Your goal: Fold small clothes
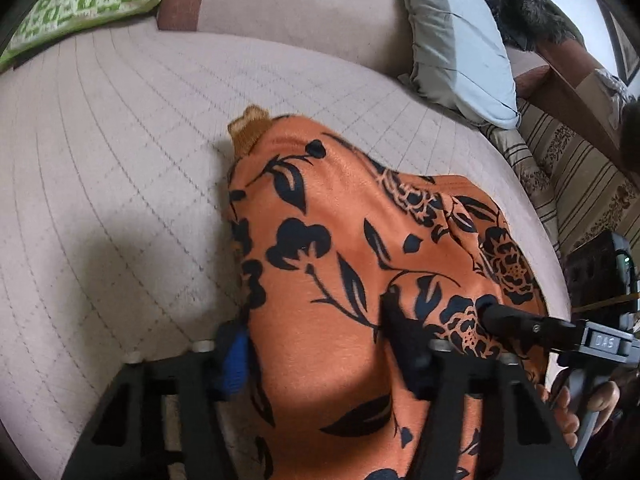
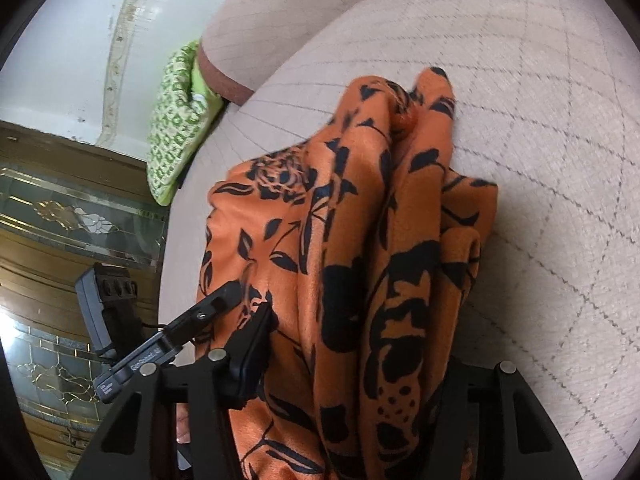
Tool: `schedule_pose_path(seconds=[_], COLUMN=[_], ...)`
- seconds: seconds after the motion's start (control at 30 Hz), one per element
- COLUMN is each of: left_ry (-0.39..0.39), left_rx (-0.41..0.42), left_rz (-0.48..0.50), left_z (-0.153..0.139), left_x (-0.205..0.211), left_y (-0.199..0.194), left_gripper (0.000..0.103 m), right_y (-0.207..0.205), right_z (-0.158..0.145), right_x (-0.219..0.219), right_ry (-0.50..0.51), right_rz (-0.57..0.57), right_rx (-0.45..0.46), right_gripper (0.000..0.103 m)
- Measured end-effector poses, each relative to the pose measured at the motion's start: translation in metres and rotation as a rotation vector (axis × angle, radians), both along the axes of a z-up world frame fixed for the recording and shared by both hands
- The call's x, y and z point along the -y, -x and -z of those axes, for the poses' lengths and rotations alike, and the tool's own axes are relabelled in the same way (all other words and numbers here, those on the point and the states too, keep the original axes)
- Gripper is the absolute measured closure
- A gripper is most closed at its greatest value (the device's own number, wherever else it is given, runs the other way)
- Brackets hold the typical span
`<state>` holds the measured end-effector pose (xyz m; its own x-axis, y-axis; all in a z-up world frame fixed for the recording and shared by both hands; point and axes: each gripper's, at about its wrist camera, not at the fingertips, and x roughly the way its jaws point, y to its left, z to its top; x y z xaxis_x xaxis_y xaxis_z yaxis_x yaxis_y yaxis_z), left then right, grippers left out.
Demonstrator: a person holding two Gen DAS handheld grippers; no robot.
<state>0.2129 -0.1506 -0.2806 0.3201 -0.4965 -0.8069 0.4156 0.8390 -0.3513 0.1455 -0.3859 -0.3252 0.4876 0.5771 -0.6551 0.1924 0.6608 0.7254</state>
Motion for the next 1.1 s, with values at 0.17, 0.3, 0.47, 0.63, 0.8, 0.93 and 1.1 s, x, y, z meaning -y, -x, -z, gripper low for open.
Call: schedule_pose_path(seconds=[0.17, 0.3, 0.47, 0.63, 0.8, 0.93, 1.1], left_ry=[0.026, 0.039, 0.057, 0.005, -0.128, -0.137, -0.229], left_rx=[0.024, 0.101, 0.176, 0.195, 0.103, 0.112, 0.271], left_rz=[-0.013, -0.077, -0.160, -0.235, -0.303, -0.322, -0.385], left_z=[-0.017, -0.041, -0.066, -0.054, -0.019, -0.021, -0.047], left_x=[-0.009, -0.030, -0.062, -0.073, -0.069, -0.072, -0.075], left_y=[-0.001, -0.010, -0.028, -0.054, -0.077, -0.075, -0.054], left_gripper=[0.065, 0.065, 0.065, 0.065, 0.047, 0.041, 0.027], right_y=[0.000, -0.006, -0.027, -0.062, -0.077, -0.075, -0.058], right_z=[-0.024, -0.045, -0.059, -0.044, -0.006, 0.009, -0.025], right_x=[-0.009, -0.025, -0.048, -0.067, -0.075, -0.060, -0.060], right_ry=[-0.019, -0.054, -0.081, -0.100, -0.005, -0.066, 0.113], right_rz=[0.004, 0.009, 0.040, 0.068, 0.141, 0.189, 0.188], right_rx=[0.090, 0.191, 0.272, 0.254, 0.141, 0.055, 0.097], right_gripper=[0.046, 0.047, 0.047, 0.047, 0.042, 0.036, 0.036])
